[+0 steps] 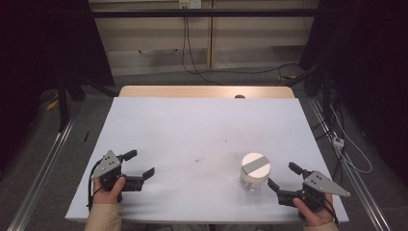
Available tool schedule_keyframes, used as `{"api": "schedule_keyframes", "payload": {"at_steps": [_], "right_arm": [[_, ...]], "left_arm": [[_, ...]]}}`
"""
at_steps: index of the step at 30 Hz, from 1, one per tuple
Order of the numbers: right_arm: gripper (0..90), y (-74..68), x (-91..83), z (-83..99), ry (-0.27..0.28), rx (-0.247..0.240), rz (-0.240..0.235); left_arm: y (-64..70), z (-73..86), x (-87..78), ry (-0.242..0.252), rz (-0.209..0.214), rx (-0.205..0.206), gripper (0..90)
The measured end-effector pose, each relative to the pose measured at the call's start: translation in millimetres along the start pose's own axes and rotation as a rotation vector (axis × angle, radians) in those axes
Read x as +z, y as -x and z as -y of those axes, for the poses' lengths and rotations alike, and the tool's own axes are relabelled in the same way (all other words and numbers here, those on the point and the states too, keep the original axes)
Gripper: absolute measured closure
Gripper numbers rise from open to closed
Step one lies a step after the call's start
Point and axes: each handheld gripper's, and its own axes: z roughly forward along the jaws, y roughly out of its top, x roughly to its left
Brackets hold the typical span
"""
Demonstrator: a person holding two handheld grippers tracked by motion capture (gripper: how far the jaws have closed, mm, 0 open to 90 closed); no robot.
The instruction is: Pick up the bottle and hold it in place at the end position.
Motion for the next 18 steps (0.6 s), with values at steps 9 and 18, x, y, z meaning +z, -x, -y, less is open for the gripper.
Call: {"api": "schedule_keyframes", "payload": {"at_steps": [9,18], "right_arm": [[4.6,-12.3,7.8,-0.9,-0.028,-0.035,-0.067],[4.3,-18.8,15.9,-1.3,-0.037,-0.044,-0.110]], "left_arm": [[-0.9,0.6,0.6,-0.006,0.001,0.002,3.7],[0.1,0.5,2.0,-0.008,0.005,-0.002,3.8]]}}
